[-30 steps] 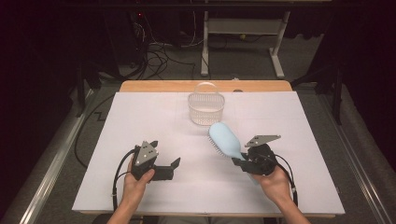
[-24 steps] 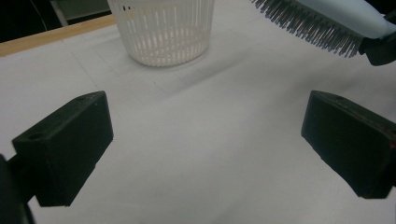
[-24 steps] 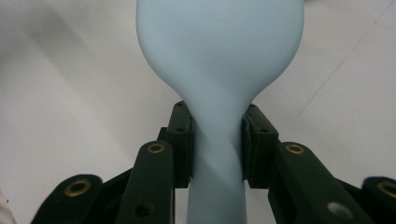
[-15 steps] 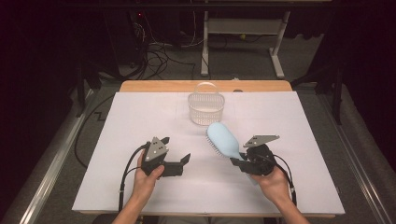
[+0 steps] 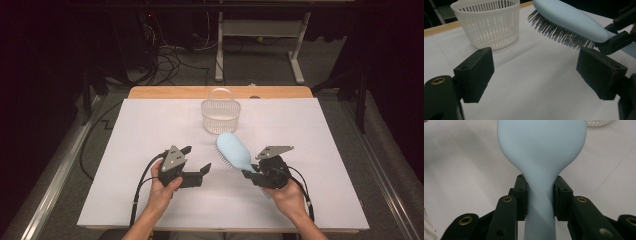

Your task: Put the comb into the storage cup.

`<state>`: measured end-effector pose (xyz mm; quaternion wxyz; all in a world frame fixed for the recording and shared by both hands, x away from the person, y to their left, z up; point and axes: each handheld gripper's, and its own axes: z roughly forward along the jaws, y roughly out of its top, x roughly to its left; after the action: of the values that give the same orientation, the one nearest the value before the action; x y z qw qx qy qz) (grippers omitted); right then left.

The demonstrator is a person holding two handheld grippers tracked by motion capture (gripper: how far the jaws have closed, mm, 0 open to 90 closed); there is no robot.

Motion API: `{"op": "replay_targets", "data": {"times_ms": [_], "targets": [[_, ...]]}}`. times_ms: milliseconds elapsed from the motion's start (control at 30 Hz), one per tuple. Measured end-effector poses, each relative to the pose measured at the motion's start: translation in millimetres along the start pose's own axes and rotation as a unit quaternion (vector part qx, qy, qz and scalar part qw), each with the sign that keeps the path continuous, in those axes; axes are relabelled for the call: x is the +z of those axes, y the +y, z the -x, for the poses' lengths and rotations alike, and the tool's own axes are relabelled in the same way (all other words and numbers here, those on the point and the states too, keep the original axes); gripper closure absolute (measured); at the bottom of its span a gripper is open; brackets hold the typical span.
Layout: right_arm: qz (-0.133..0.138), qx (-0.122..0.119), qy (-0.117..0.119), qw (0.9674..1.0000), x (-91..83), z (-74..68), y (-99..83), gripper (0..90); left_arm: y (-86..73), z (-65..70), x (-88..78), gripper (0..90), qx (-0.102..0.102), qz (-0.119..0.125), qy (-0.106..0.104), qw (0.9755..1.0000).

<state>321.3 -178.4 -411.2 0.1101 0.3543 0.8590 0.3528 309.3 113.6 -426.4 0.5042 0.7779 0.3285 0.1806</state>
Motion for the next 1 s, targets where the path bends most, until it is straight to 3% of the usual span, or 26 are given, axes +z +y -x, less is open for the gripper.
{"op": "replay_targets", "data": {"times_ms": [300,533,1000], "targets": [[0.006,-0.004,0.004,1.0000,2.0,-4.9,2.9,69.9,3.1,6.5,11.9,15.4,-0.006,0.001,-0.016,0.9998],[0.014,-0.009,0.005,0.9998,1.6,-6.8,4.7,69.9,4.7,11.6,17.5,15.3,-0.007,-0.003,-0.043,0.9990],[0.027,-0.020,0.009,0.9994,1.3,-12.6,7.7,69.9,10.3,15.7,25.9,15.3,-0.020,-0.003,-0.059,0.9981]]}}
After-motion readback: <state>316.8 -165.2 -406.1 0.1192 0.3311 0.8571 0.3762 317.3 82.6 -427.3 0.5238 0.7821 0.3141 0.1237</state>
